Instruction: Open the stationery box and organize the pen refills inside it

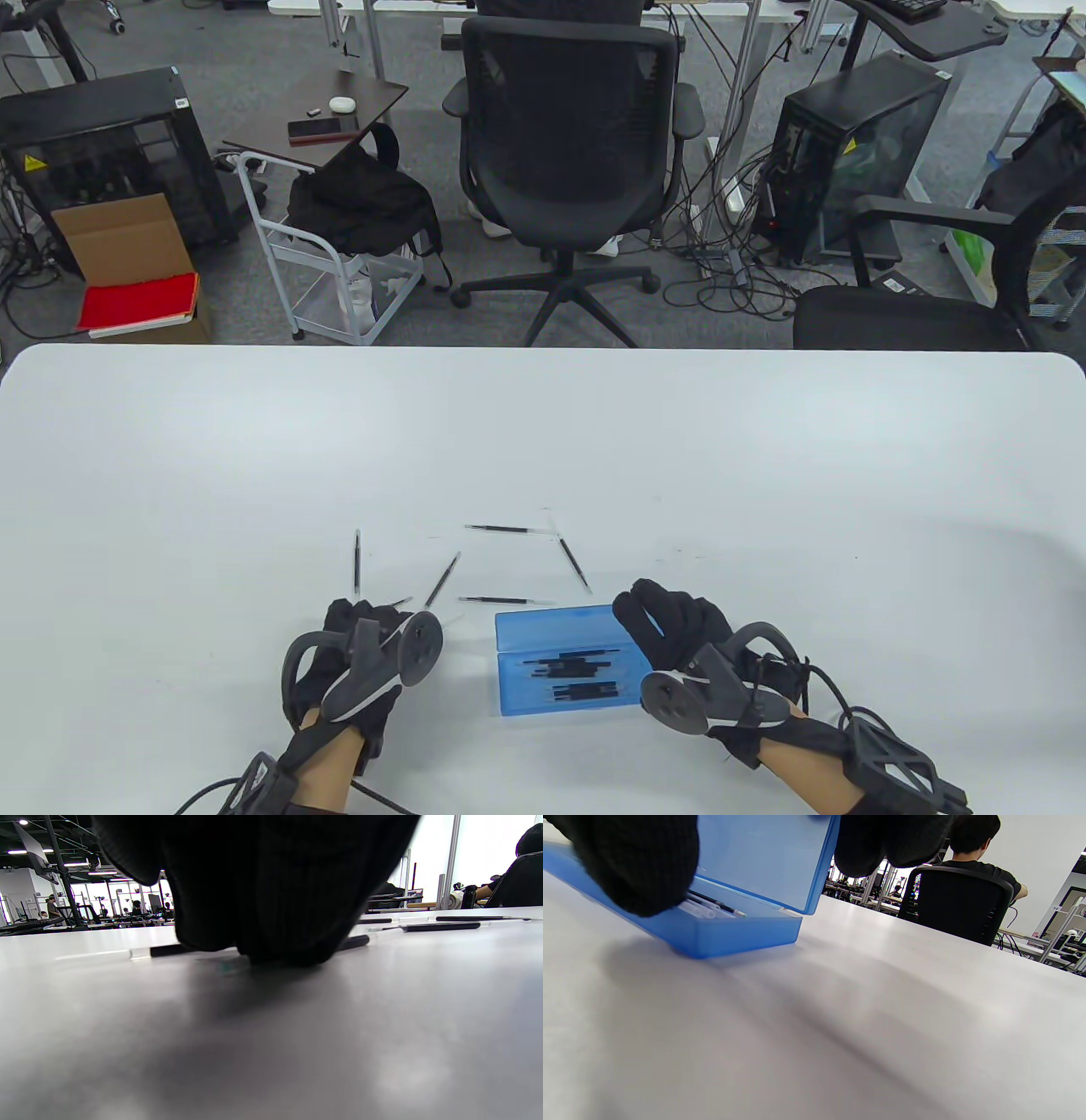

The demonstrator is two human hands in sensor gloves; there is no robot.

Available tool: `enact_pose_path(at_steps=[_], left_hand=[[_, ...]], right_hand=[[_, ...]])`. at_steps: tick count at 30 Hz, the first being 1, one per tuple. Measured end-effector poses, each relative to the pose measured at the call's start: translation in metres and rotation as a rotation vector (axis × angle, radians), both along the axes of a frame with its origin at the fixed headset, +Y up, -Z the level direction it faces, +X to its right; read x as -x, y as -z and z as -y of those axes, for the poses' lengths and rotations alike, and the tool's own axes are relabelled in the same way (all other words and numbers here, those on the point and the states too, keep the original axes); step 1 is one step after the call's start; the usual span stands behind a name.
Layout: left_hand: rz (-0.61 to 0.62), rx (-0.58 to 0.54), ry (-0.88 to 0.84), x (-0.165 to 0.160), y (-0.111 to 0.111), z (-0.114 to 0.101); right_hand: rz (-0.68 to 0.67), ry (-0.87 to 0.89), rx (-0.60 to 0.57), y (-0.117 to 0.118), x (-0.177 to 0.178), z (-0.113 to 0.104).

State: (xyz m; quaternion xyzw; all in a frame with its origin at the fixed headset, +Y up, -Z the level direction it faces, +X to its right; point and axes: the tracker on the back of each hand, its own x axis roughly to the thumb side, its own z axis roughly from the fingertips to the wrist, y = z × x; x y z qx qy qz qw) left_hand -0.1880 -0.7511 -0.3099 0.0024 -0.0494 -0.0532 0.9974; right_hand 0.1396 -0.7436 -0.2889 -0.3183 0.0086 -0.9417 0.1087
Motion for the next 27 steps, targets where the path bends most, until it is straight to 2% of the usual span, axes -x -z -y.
enact_pose_path(at_steps=[8,18,23,27], left_hand=[[0.022,0.029,-0.038,0.001,0.000,0.003],[0.091,0.058,0.045,-0.009,0.000,0.004],[0.094,0.045,0.029,-0.008,-0.001,0.004],[0.080,-0.010,0.001,-0.005,-0.008,-0.005]], right_hand=[[0.000,-0.001,-0.001,0.000,0.000,0.000],[0.001,-0.004,0.000,-0.001,0.000,0.000],[0.001,-0.004,0.000,-0.001,0.000,0.000],[0.000,-0.004,0.001,-0.001,0.000,0.000]])
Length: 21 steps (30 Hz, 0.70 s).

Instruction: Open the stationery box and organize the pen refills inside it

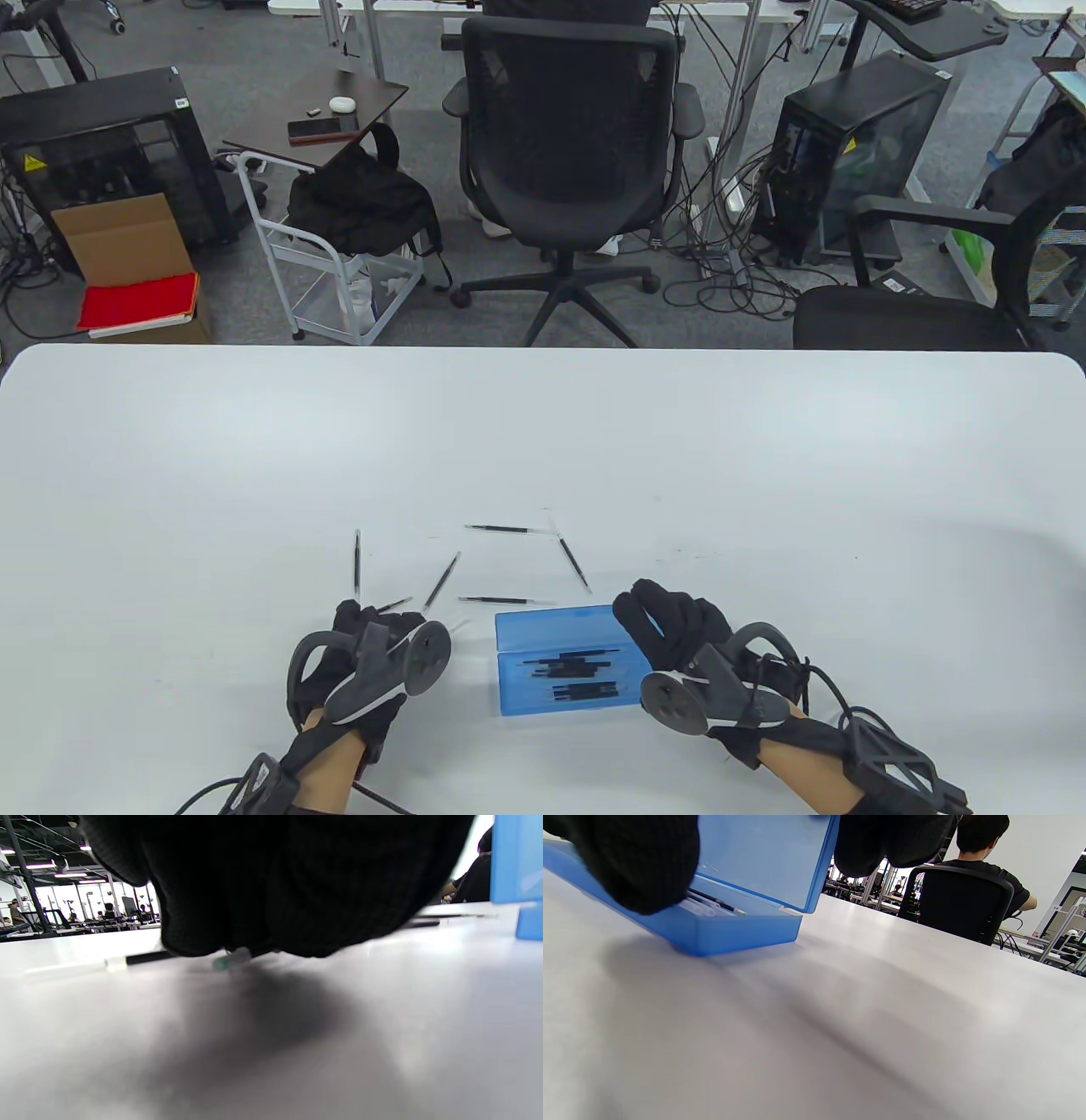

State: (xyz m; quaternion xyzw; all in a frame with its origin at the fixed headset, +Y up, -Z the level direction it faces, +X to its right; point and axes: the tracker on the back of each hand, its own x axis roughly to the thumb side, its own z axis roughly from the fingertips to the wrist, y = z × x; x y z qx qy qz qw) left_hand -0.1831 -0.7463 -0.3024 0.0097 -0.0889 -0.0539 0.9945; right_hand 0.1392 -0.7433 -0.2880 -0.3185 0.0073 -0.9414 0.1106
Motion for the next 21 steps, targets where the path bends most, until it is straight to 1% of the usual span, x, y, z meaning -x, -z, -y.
enact_pose_path(at_steps=[2,5,6,8,10,12,15,17,19,21], left_hand=[[-0.005,-0.044,-0.047,0.002,-0.004,-0.010],[0.006,-0.127,-0.117,0.001,-0.016,-0.035],[0.008,-0.135,-0.124,0.000,-0.018,-0.039],[0.060,-0.201,-0.142,-0.009,-0.028,-0.055],[0.107,-0.225,-0.143,-0.020,-0.035,-0.065],[0.179,-0.226,-0.127,-0.038,-0.044,-0.071],[0.277,-0.216,-0.071,-0.069,-0.054,-0.070],[0.335,-0.206,-0.023,-0.089,-0.059,-0.064],[0.389,-0.182,0.039,-0.111,-0.063,-0.053],[0.430,-0.169,0.067,-0.123,-0.065,-0.043]], right_hand=[[0.000,0.001,0.002,0.000,0.000,0.000],[0.000,0.001,0.002,0.000,0.000,0.000],[0.000,0.001,0.002,0.000,0.000,0.000],[0.000,0.001,0.002,0.000,0.000,0.000],[0.000,0.001,0.002,0.000,0.000,0.000],[-0.002,0.004,0.006,0.001,0.000,0.000],[-0.002,0.005,0.009,0.001,0.000,0.000],[-0.002,0.005,0.008,0.001,0.000,0.000],[-0.002,0.005,0.009,0.001,-0.001,0.000],[-0.004,0.006,0.009,0.001,-0.001,0.000]])
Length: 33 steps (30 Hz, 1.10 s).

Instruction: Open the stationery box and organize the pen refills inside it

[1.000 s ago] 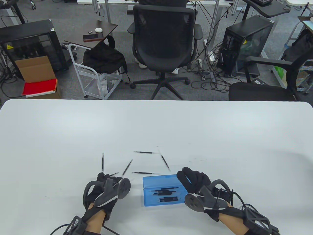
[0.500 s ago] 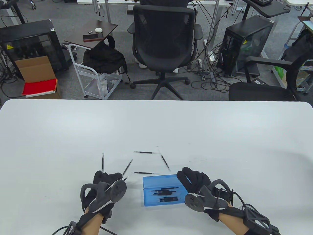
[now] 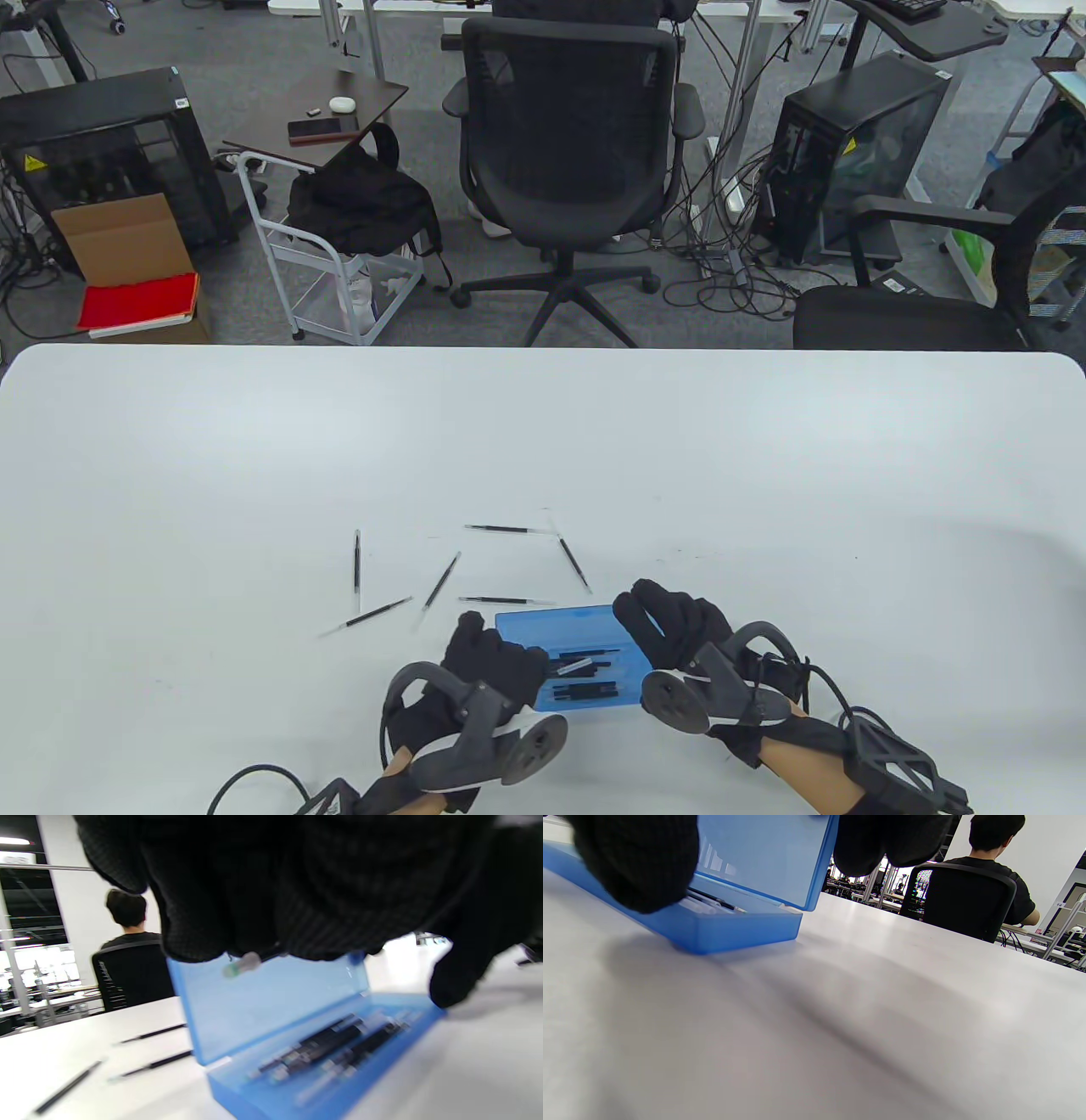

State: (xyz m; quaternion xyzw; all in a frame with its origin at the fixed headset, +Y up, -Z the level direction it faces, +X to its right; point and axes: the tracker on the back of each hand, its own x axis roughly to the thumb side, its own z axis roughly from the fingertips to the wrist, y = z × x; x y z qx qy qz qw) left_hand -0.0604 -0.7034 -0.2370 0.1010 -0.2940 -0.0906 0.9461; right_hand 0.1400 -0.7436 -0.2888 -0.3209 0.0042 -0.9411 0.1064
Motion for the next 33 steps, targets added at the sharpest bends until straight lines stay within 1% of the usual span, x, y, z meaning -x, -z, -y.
enact_pose_path(at_steps=[4,9,18,23,27,31,33], left_hand=[[0.022,-0.001,0.076,-0.019,0.000,0.021],[0.026,-0.070,0.217,-0.033,0.001,0.037],[0.040,-0.057,0.254,-0.044,0.008,0.042],[0.064,-0.074,0.214,-0.045,0.006,0.029],[0.076,-0.099,0.165,-0.038,0.004,0.009],[0.037,-0.076,0.083,-0.024,0.006,-0.012],[0.003,-0.070,0.029,-0.012,0.010,-0.024]], right_hand=[[-0.004,0.003,0.000,0.000,0.000,0.000],[-0.005,0.004,0.001,0.000,-0.001,0.000],[-0.012,0.007,0.004,0.000,-0.001,0.001],[-0.013,0.008,0.005,0.000,-0.001,0.001],[-0.014,0.011,0.007,0.001,-0.002,0.001],[-0.015,0.013,0.009,0.001,-0.002,0.001],[-0.015,0.014,0.009,0.001,-0.002,0.001]])
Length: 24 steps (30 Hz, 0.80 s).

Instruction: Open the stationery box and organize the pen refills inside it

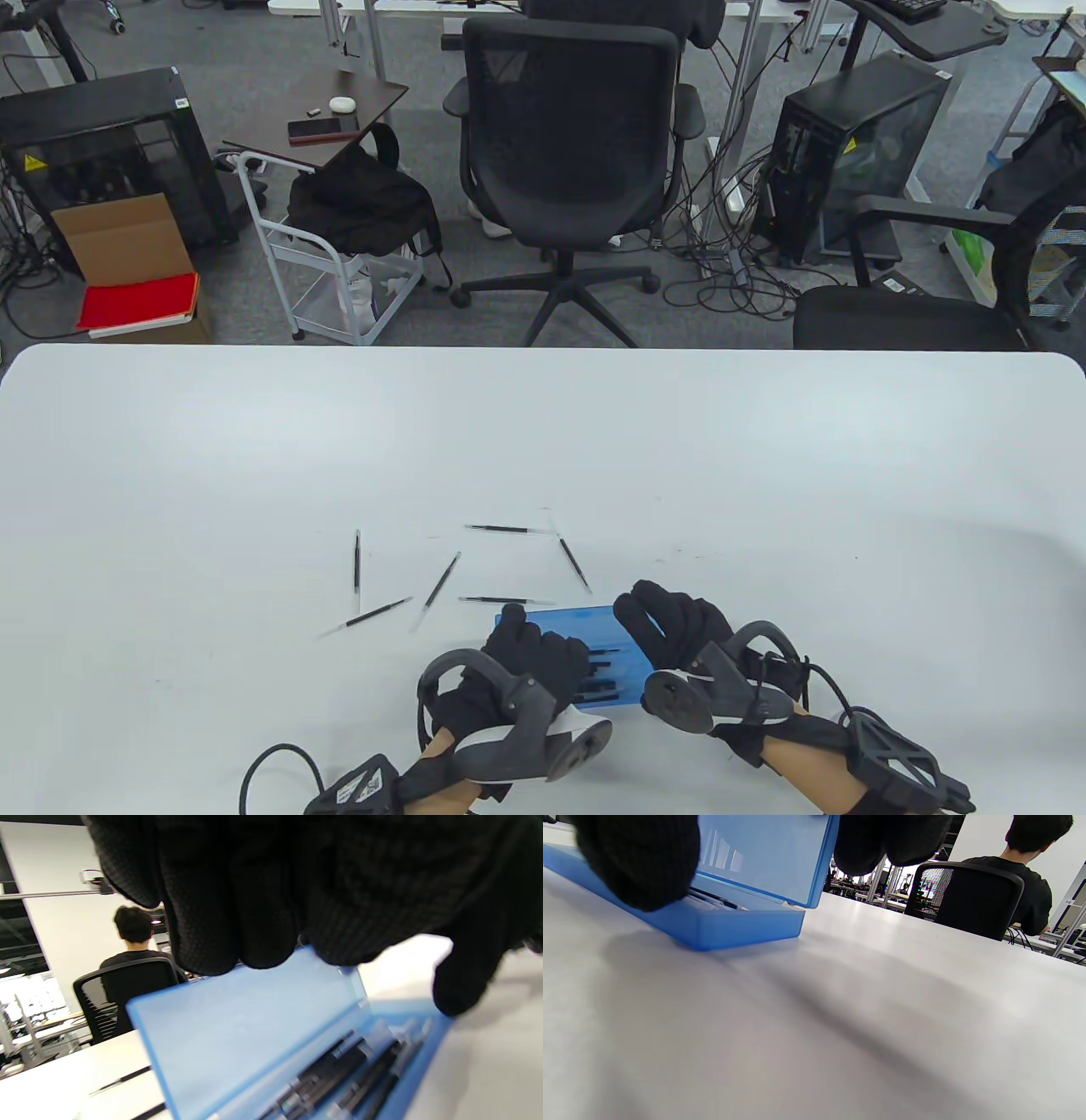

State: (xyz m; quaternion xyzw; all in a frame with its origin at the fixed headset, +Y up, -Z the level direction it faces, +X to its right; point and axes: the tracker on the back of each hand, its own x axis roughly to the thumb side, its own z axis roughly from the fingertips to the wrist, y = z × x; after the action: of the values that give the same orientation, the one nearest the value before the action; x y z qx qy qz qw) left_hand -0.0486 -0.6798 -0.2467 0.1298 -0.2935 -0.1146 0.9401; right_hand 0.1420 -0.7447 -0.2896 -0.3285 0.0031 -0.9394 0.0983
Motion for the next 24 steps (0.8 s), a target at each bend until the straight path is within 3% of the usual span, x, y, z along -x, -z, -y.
enact_pose_path(at_steps=[7,12,17,24], left_hand=[[-0.146,-0.023,-0.127,0.049,0.011,-0.029],[-0.389,-0.003,-0.186,0.088,0.027,-0.034],[-0.636,0.086,-0.109,0.120,0.047,-0.012],[-0.809,0.135,-0.027,0.149,0.074,0.032]], right_hand=[[-0.001,0.000,0.000,0.000,0.000,0.000],[0.000,0.000,0.001,0.000,0.000,0.000],[0.000,-0.001,0.002,0.000,0.000,0.000],[-0.001,-0.002,0.002,0.000,-0.001,0.000]])
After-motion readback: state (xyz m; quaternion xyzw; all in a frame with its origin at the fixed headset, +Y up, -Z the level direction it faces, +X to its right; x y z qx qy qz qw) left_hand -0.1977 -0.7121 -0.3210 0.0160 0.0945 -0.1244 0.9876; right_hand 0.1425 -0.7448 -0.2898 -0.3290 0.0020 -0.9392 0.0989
